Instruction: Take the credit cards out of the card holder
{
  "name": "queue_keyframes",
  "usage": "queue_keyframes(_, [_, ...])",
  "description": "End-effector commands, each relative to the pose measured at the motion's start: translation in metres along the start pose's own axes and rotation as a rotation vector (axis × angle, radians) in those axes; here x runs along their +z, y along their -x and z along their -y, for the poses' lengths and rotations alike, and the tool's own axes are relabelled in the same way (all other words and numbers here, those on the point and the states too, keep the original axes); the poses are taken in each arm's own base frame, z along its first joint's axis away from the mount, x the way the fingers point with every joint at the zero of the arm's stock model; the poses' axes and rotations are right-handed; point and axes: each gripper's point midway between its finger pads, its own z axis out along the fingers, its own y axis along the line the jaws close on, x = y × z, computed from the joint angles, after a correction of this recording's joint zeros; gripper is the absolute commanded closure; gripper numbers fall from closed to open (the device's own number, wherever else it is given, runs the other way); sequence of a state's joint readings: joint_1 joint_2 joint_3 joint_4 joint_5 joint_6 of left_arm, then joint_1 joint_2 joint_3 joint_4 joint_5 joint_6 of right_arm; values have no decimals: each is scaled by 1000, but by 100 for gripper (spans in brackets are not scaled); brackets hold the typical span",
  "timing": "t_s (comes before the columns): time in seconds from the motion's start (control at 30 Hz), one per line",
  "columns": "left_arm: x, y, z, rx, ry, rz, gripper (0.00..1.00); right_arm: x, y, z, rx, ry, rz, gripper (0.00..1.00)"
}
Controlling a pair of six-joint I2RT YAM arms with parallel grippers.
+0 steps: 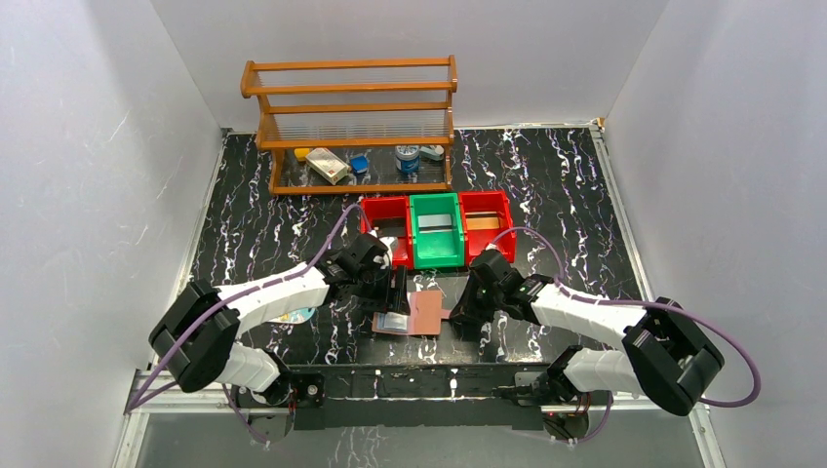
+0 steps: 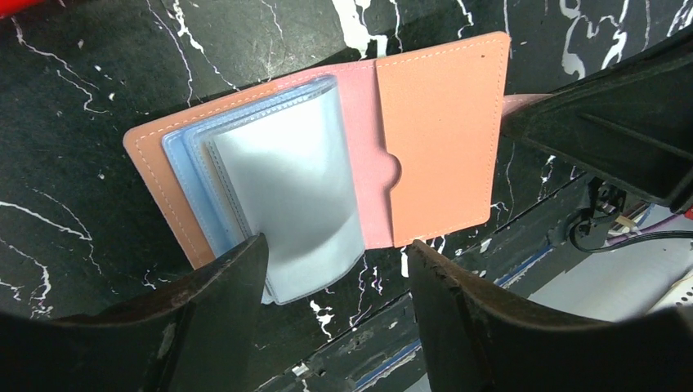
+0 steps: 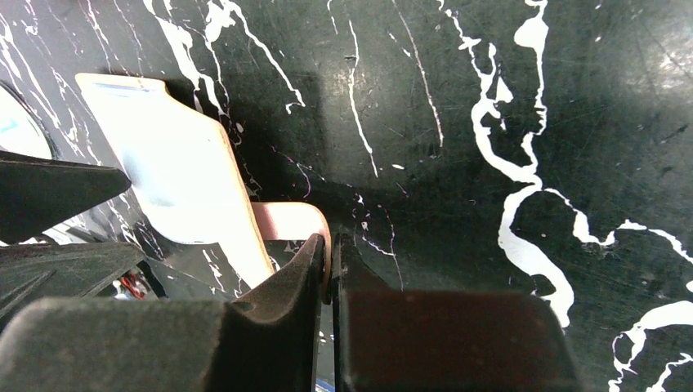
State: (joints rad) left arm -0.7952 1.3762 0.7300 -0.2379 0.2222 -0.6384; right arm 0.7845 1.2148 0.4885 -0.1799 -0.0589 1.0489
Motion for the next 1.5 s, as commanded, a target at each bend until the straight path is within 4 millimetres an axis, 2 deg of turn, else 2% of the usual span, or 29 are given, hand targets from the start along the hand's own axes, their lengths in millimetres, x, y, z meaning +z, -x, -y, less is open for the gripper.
queue_keyframes(0.0, [4,-1,3,-5,-13,-19,39,2,6,-3,19,3,20,87])
queue_keyframes(0.3, [-2,7,-1,-1,21,26,38,4,4,-2,22,5,7,87])
queue_keyframes(0.37, [-11,13,2,8,19,63,36,5,3,-2,22,2,5,87])
queue_keyframes(0.53, [-16,18,-2,7,41,98,35,6,2,1,30,-1,4,87])
queue_keyframes(0.83, [1,3,-6,-1,38,11,37,8,0,0,34,7,-6,87])
queue_keyframes(1.17, [8,-2,-1,0,0,-25,43,10,-2,1,35,5,-17,87])
queue_keyframes(1.47, [-6,15,16,16,-45,31,45,12,-4,2,36,6,-30,87])
